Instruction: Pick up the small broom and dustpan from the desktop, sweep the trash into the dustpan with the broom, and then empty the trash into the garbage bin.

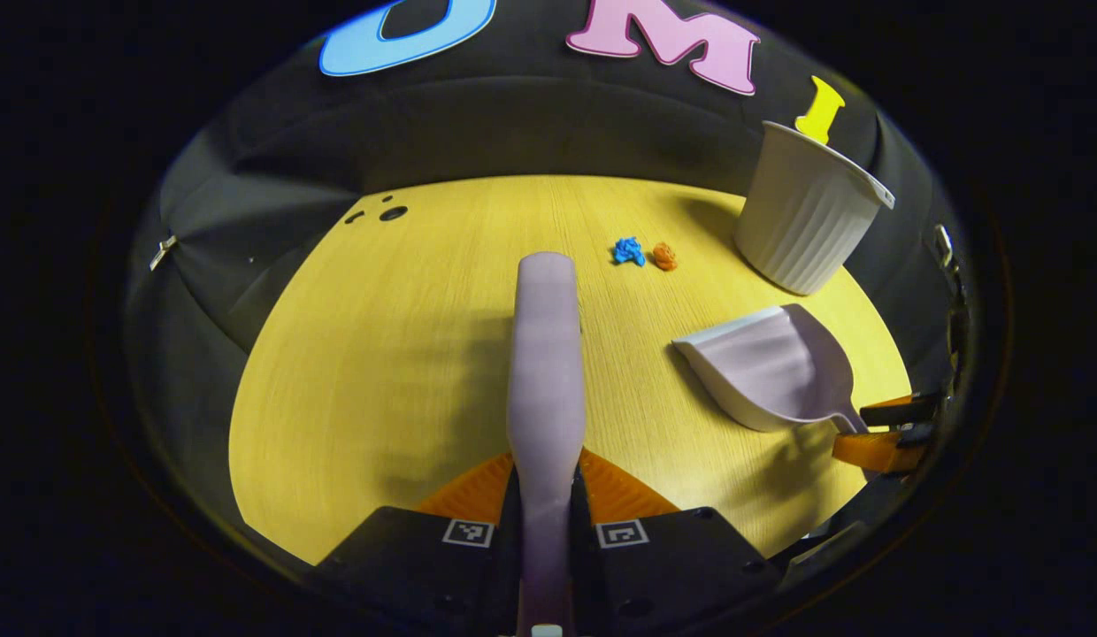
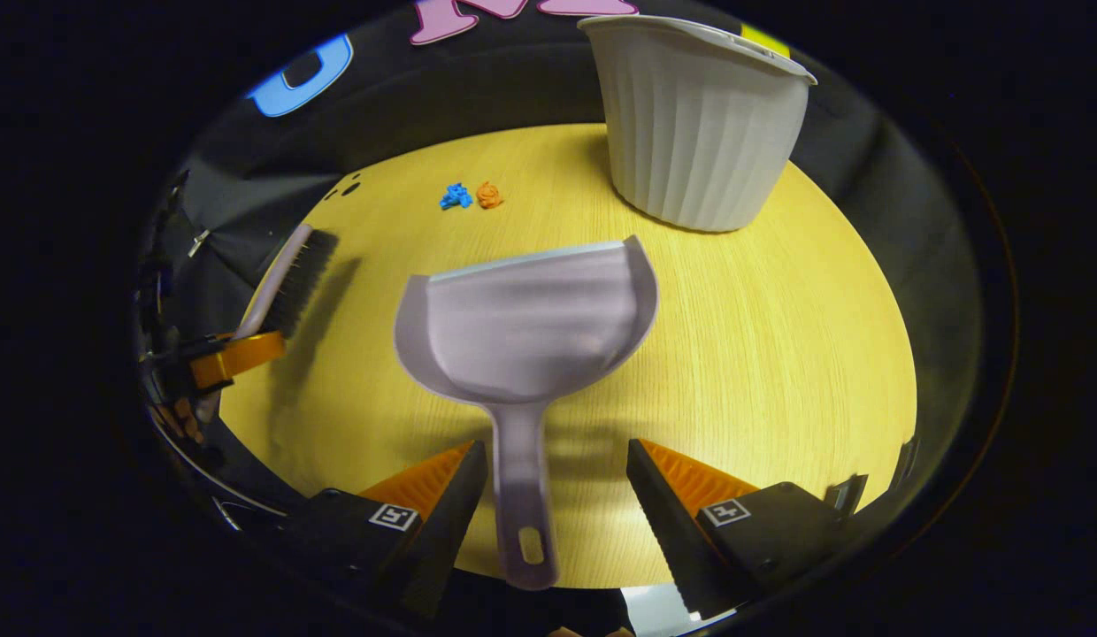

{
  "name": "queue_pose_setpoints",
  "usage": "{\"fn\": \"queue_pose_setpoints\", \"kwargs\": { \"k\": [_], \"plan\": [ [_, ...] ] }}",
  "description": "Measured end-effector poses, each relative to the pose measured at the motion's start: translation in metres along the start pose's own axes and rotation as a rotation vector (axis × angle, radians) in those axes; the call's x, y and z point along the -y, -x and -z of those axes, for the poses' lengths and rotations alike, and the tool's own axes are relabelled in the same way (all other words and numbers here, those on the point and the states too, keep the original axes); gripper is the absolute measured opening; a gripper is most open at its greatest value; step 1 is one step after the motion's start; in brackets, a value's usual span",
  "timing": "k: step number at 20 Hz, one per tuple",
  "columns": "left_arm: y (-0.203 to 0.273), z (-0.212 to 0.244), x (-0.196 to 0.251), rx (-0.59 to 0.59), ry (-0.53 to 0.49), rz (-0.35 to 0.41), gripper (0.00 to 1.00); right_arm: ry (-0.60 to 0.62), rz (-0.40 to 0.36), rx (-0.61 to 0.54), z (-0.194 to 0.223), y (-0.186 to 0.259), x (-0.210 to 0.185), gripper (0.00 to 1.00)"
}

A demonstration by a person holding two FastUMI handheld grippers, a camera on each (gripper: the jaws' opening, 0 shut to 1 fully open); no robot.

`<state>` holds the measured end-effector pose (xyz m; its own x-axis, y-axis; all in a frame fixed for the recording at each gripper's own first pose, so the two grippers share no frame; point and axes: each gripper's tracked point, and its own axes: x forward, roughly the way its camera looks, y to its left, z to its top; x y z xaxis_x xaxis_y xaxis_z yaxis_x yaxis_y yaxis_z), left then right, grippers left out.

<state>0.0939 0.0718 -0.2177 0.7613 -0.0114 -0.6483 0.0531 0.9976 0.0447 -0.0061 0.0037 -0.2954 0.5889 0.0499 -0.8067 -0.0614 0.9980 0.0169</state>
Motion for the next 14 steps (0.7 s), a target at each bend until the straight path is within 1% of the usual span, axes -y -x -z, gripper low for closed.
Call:
{"fn": "queue_pose_setpoints", "kwargs": {
  "k": [4, 7, 8, 9, 10, 12, 13, 14],
  "plan": [
    [0.0, -0.025, -0.01, 0.015, 0.029, -0.003, 0.28, 0.012, 0.009, -0.046, 0.006, -0.014, -0.001, 1.0],
    [-0.01, -0.046, -0.021, 0.013, 0.022, -0.029, 0.28, -0.001, 0.004, -0.09, 0.012, -0.029, -0.005, 1.0],
    [-0.013, -0.054, -0.022, 0.014, 0.024, -0.03, 0.28, -0.005, 0.02, -0.088, 0.012, -0.03, -0.003, 0.99],
    [-0.017, -0.061, -0.024, 0.015, 0.025, -0.032, 0.28, -0.012, 0.015, -0.079, 0.004, -0.034, -0.005, 0.99],
    [-0.021, -0.067, -0.026, 0.013, 0.022, -0.036, 0.28, -0.014, 0.023, -0.087, 0.005, -0.036, -0.004, 0.89],
    [-0.031, -0.078, -0.028, 0.007, 0.014, -0.039, 0.28, -0.018, 0.019, -0.081, -0.001, -0.041, -0.007, 0.75],
    [-0.036, -0.081, -0.028, 0.003, 0.007, -0.039, 0.28, -0.015, 0.017, -0.075, -0.007, -0.042, -0.008, 0.69],
    [-0.042, -0.085, -0.028, -0.004, -0.001, -0.036, 0.31, -0.007, 0.014, -0.081, -0.007, -0.043, -0.009, 0.67]
  ]
}}
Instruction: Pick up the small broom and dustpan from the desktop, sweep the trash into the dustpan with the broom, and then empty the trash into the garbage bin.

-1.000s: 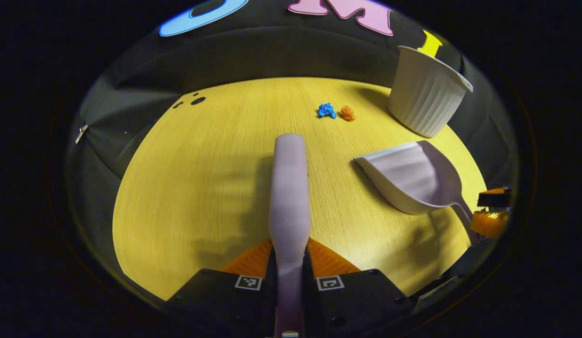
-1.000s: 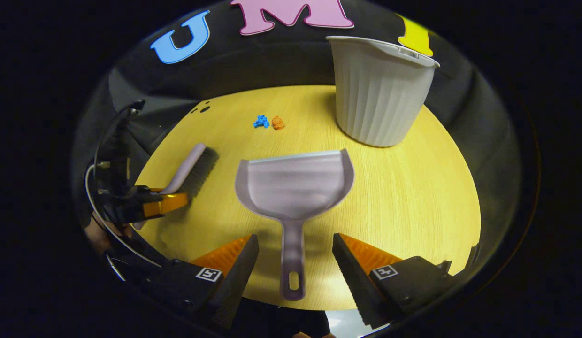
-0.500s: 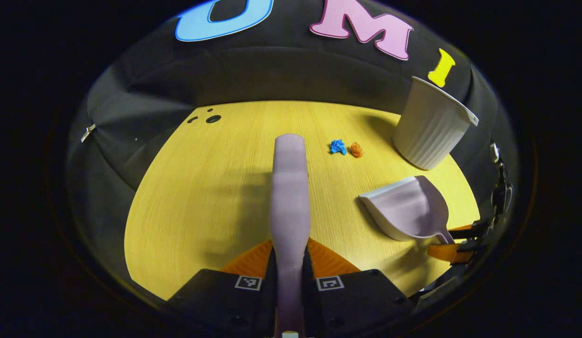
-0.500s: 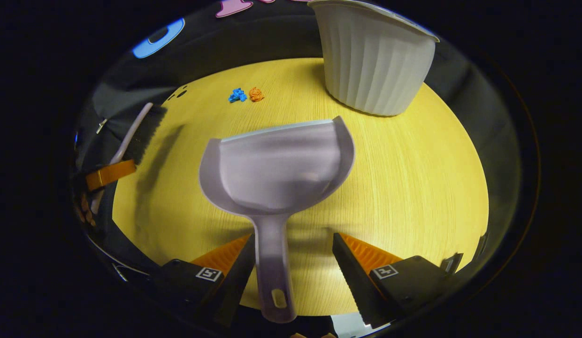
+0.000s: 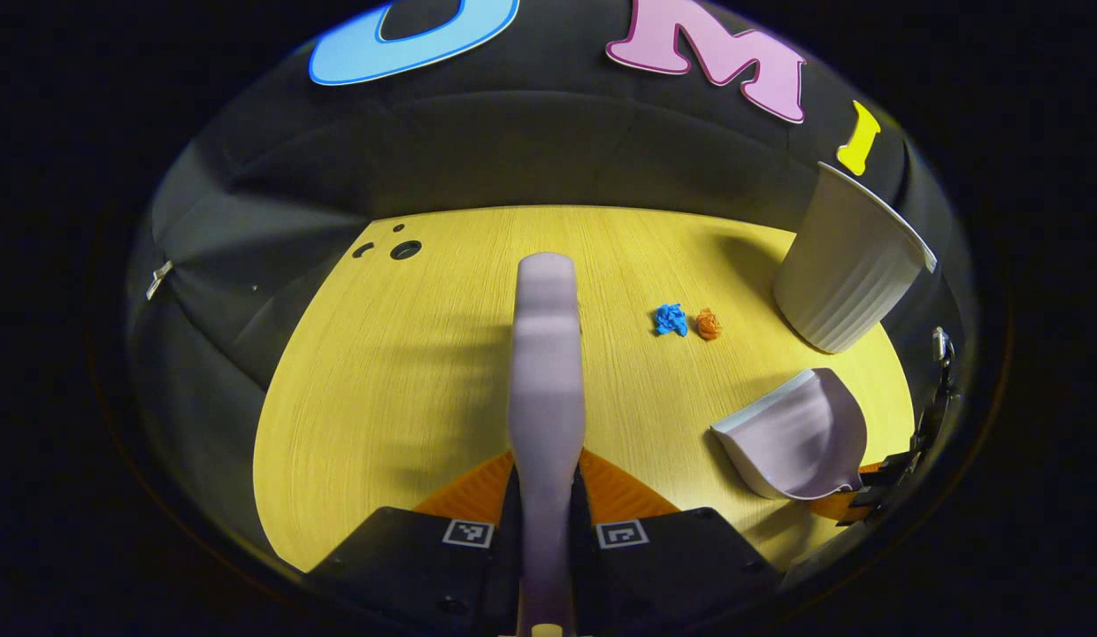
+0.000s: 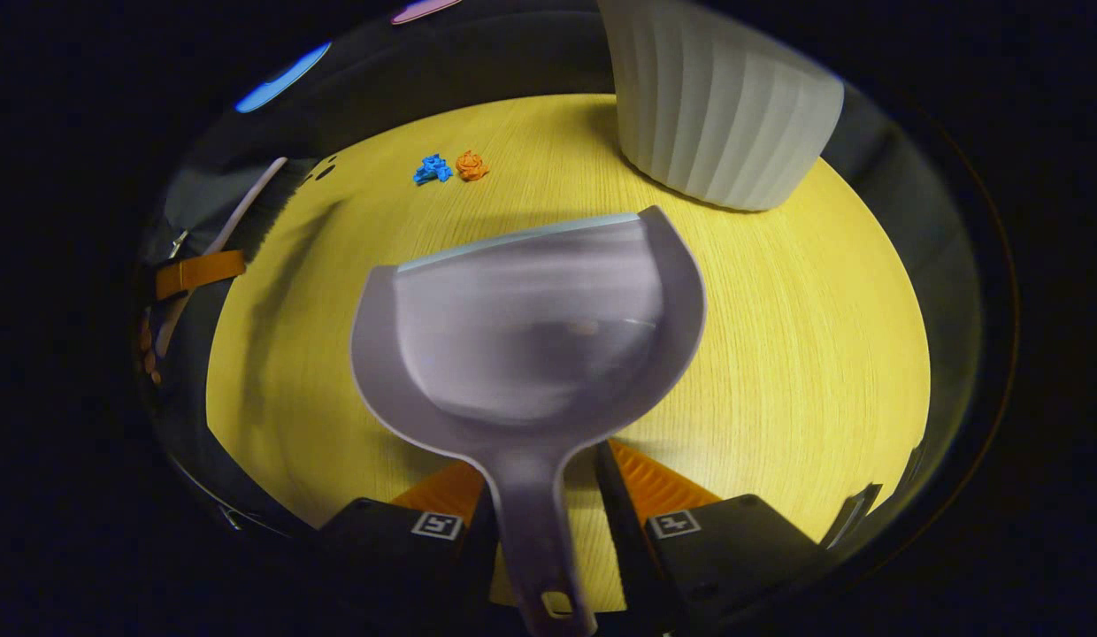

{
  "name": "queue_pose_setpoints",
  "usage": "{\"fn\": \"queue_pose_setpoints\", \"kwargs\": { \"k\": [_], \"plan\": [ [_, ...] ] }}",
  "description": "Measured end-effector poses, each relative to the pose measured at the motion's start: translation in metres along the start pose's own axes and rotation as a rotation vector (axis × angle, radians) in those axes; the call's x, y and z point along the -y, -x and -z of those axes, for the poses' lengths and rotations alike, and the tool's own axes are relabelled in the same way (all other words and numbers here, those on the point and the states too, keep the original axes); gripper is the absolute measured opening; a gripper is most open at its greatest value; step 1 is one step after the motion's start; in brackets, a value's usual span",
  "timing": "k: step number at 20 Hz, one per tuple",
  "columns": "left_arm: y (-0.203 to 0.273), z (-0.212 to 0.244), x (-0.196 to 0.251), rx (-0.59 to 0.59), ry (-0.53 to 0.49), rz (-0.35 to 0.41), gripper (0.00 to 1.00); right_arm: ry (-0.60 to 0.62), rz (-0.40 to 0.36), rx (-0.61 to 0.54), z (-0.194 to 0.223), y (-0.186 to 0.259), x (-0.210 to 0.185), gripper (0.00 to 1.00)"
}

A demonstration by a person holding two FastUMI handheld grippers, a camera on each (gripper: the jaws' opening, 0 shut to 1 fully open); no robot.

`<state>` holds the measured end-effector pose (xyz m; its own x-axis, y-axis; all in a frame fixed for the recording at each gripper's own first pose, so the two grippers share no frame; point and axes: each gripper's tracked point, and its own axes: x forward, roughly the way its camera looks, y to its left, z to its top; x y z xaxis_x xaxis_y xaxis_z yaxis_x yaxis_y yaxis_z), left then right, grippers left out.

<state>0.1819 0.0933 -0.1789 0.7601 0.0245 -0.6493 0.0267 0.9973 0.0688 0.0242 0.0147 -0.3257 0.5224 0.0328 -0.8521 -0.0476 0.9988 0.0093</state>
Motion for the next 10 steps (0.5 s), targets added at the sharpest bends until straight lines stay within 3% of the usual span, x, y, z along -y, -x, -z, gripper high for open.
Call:
{"fn": "queue_pose_setpoints", "kwargs": {
  "k": [1, 2, 4, 5, 6, 10],
  "plan": [
    [-0.007, -0.001, 0.001, -0.009, -0.011, 0.003, 0.28, 0.008, -0.007, 0.005, -0.003, -0.002, -0.002, 0.46],
    [-0.013, -0.003, 0.002, -0.02, -0.027, 0.004, 0.28, 0.026, -0.019, -0.008, -0.001, 0.0, -0.005, 0.36],
    [-0.028, -0.008, 0.004, -0.034, -0.069, 0.008, 0.28, 0.062, -0.043, -0.011, -0.001, -0.001, -0.006, 0.45],
    [-0.035, -0.012, 0.005, -0.039, -0.092, 0.009, 0.28, 0.071, -0.043, -0.005, -0.002, 0.001, -0.003, 0.37],
    [-0.041, -0.017, 0.007, -0.044, -0.116, 0.012, 0.31, 0.079, -0.049, 0.001, -0.004, 0.002, -0.002, 0.37],
    [-0.073, -0.04, 0.013, -0.059, -0.206, 0.022, 0.28, 0.146, -0.056, 0.015, -0.008, 0.014, 0.006, 0.36]
  ]
}}
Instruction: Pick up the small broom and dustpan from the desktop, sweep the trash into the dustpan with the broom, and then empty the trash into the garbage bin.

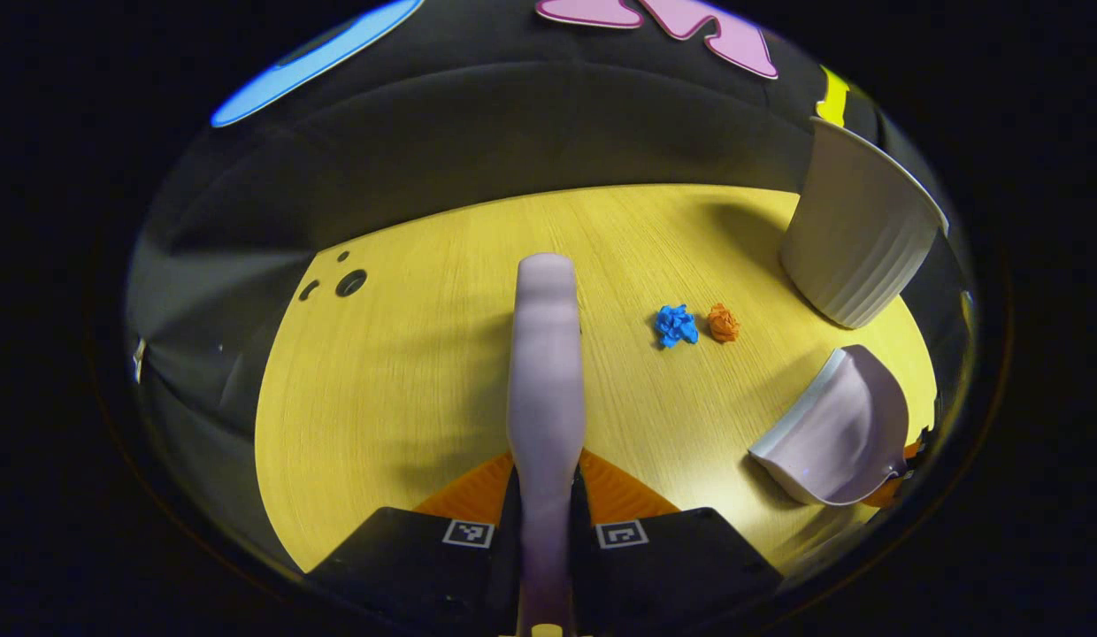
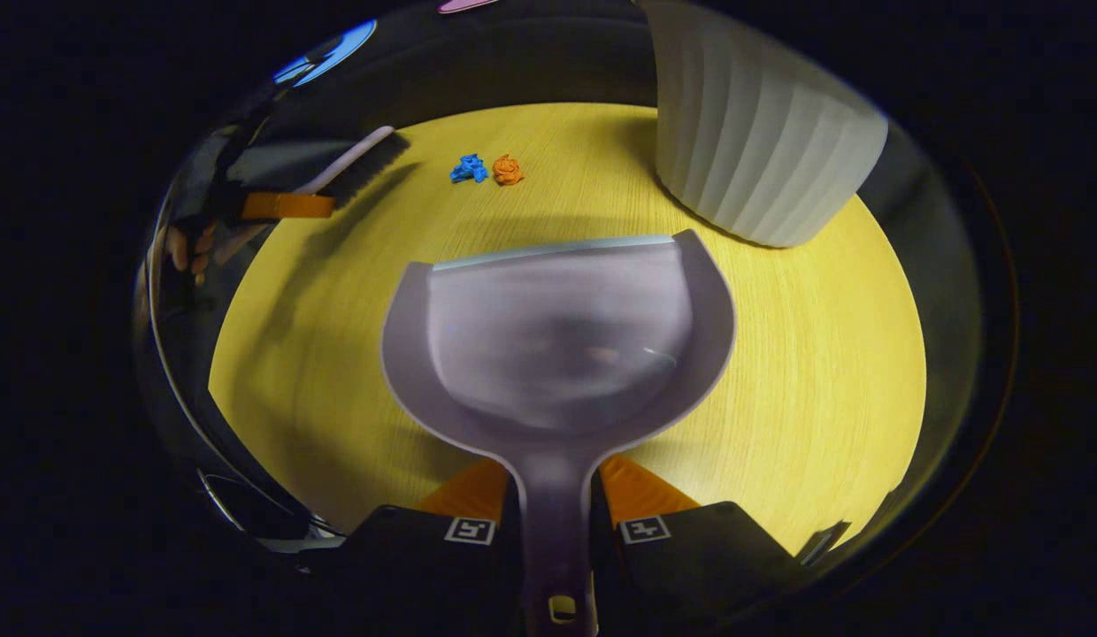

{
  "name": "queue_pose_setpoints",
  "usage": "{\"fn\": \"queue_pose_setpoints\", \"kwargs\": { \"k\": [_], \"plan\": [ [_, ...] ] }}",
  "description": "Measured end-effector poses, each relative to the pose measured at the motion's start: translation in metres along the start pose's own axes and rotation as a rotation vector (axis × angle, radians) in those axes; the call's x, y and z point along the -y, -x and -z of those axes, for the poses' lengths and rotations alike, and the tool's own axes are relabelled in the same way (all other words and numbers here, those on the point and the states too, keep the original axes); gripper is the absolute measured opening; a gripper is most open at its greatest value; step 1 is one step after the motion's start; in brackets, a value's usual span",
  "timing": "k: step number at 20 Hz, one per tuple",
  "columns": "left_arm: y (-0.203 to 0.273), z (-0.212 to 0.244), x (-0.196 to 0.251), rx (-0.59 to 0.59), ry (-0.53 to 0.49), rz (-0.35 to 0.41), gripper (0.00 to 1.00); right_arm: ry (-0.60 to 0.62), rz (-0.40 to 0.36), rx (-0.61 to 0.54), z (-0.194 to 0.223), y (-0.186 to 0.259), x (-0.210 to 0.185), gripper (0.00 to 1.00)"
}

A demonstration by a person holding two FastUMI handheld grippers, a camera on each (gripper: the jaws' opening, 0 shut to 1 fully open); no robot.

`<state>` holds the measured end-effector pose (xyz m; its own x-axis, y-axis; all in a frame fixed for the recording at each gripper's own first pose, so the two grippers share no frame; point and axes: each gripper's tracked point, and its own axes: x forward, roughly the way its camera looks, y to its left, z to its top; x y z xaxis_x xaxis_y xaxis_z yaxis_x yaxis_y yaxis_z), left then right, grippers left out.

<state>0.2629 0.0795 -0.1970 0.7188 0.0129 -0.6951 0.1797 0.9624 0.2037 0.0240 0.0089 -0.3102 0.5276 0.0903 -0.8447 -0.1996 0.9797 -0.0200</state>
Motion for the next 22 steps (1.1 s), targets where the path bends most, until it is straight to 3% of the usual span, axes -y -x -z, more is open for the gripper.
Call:
{"fn": "queue_pose_setpoints", "kwargs": {
  "k": [4, 7, 10, 14, 15, 16, 17, 18, 19, 22],
  "plan": [
    [-0.034, -0.029, 0.003, -0.007, -0.186, 0.004, 0.31, 0.069, -0.007, 0.005, 0.003, 0.011, 0.011, 0.36],
    [-0.057, -0.047, 0.005, -0.015, -0.336, -0.009, 0.28, 0.065, -0.023, 0.003, 0.003, 0.017, 0.015, 0.36],
    [-0.077, -0.059, 0.018, -0.01, -0.445, 0.027, 0.28, 0.084, -0.03, -0.002, 0.003, 0.017, 0.024, 0.36],
    [-0.089, -0.074, 0.041, 0.02, -0.581, 0.094, 0.24, 0.116, -0.048, -0.021, 0.008, 0.014, 0.032, 0.36],
    [-0.089, -0.073, 0.049, 0.019, -0.605, 0.12, 0.31, 0.127, -0.052, -0.023, 0.008, 0.014, 0.033, 0.36],
    [-0.087, -0.072, 0.057, 0.015, -0.629, 0.147, 0.25, 0.14, -0.053, -0.025, 0.011, 0.014, 0.035, 0.36],
    [-0.085, -0.069, 0.065, 0.015, -0.648, 0.178, 0.28, 0.151, -0.055, -0.025, 0.012, 0.014, 0.036, 0.36],
    [-0.082, -0.065, 0.076, 0.011, -0.661, 0.213, 0.24, 0.157, -0.058, -0.022, 0.01, 0.014, 0.035, 0.36],
    [-0.077, -0.061, 0.086, 0.005, -0.674, 0.245, 0.31, 0.16, -0.063, -0.022, 0.01, 0.013, 0.035, 0.36],
    [-0.059, -0.045, 0.112, -0.019, -0.701, 0.322, 0.28, 0.168, -0.073, -0.022, 0.012, 0.012, 0.035, 0.36]
  ]
}}
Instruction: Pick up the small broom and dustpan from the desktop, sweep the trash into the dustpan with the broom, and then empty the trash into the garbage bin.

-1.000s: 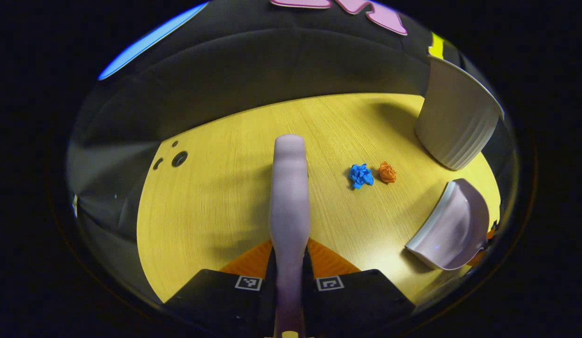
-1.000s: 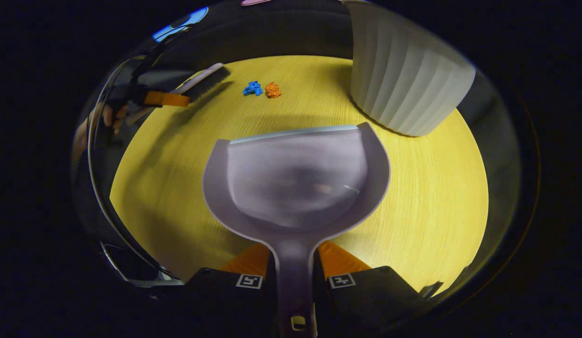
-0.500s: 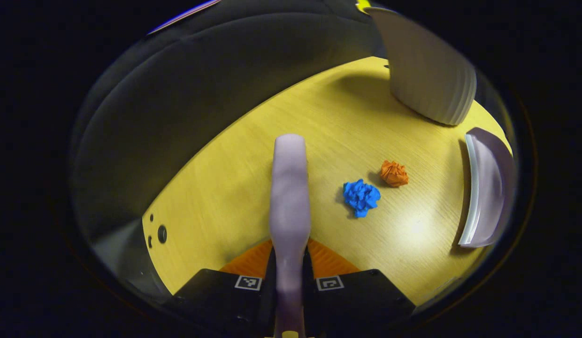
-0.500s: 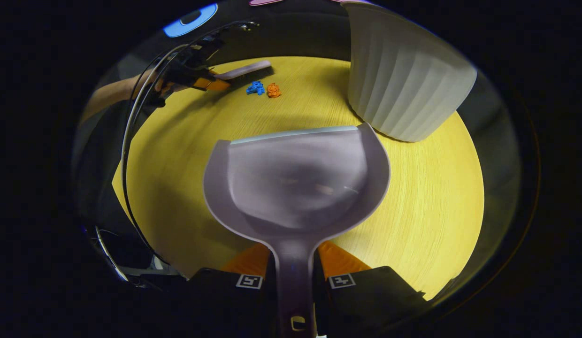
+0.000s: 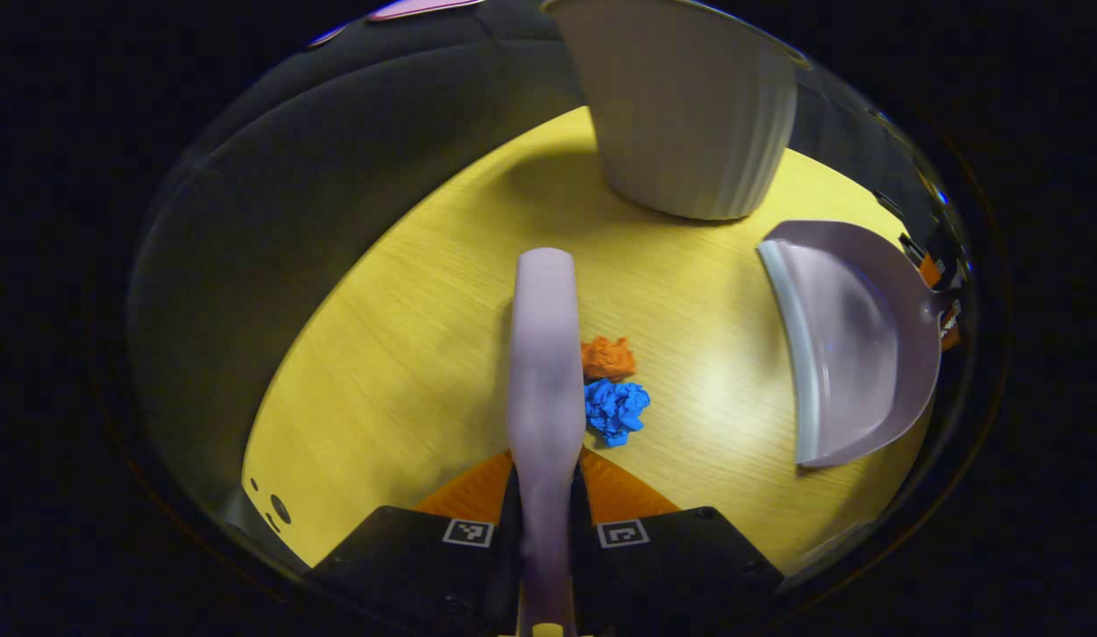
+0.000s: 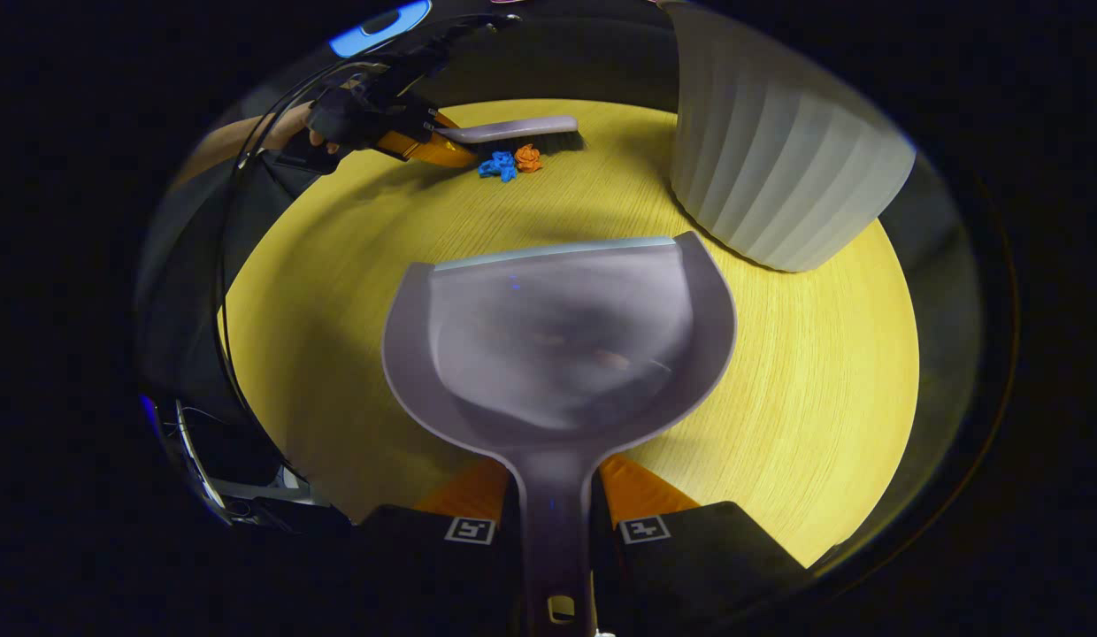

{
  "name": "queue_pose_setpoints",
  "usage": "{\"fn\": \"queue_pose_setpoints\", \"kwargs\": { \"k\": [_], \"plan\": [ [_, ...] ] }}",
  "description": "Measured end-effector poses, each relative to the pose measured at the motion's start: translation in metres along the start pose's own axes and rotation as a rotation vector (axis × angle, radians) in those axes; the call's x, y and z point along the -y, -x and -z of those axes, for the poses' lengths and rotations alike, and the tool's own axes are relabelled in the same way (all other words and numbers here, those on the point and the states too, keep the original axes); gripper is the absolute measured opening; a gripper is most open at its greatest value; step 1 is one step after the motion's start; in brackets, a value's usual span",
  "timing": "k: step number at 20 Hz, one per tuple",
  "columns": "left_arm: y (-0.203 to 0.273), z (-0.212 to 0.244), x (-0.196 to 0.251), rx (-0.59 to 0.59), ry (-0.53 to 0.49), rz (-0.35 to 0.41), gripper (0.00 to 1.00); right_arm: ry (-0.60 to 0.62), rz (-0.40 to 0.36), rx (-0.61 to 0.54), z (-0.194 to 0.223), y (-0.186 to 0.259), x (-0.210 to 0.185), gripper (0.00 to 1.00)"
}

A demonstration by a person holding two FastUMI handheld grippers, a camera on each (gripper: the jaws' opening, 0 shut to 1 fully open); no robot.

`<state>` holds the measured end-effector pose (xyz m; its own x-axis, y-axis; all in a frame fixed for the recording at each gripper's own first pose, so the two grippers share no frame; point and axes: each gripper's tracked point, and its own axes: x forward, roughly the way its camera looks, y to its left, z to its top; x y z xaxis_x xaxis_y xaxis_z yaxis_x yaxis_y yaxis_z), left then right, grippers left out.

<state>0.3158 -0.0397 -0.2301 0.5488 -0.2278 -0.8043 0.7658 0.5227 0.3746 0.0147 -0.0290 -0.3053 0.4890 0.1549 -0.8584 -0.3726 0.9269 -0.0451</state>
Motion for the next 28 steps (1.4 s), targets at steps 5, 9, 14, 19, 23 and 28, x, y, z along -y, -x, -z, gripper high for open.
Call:
{"fn": "queue_pose_setpoints", "kwargs": {
  "k": [5, 9, 14, 19, 23, 28],
  "plan": [
    [0.015, -0.003, 0.085, -0.013, 0.034, 0.154, 0.28, 0.024, -0.006, 0.006, 0.0, 0.0, 0.002, 0.36],
    [0.03, -0.007, 0.132, -0.031, 0.116, 0.254, 0.31, 0.028, -0.007, 0.012, 0.004, -0.002, 0.005, 0.36],
    [0.052, -0.017, 0.172, -0.017, 0.217, 0.309, 0.28, 0.024, 0.007, 0.036, 0.007, -0.004, 0.01, 0.36],
    [0.078, -0.028, 0.16, 0.125, 0.372, 0.22, 0.25, 0.023, 0.022, 0.076, 0.012, 0.018, 0.01, 0.36],
    [0.117, -0.011, 0.14, 0.223, 0.475, 0.102, 0.28, 0.008, 0.036, 0.09, 0.014, 0.042, 0.018, 0.36],
    [0.145, 0.009, 0.137, 0.255, 0.549, -0.028, 0.28, 0.012, 0.046, 0.105, 0.021, 0.101, 0.016, 0.36]
  ]
}}
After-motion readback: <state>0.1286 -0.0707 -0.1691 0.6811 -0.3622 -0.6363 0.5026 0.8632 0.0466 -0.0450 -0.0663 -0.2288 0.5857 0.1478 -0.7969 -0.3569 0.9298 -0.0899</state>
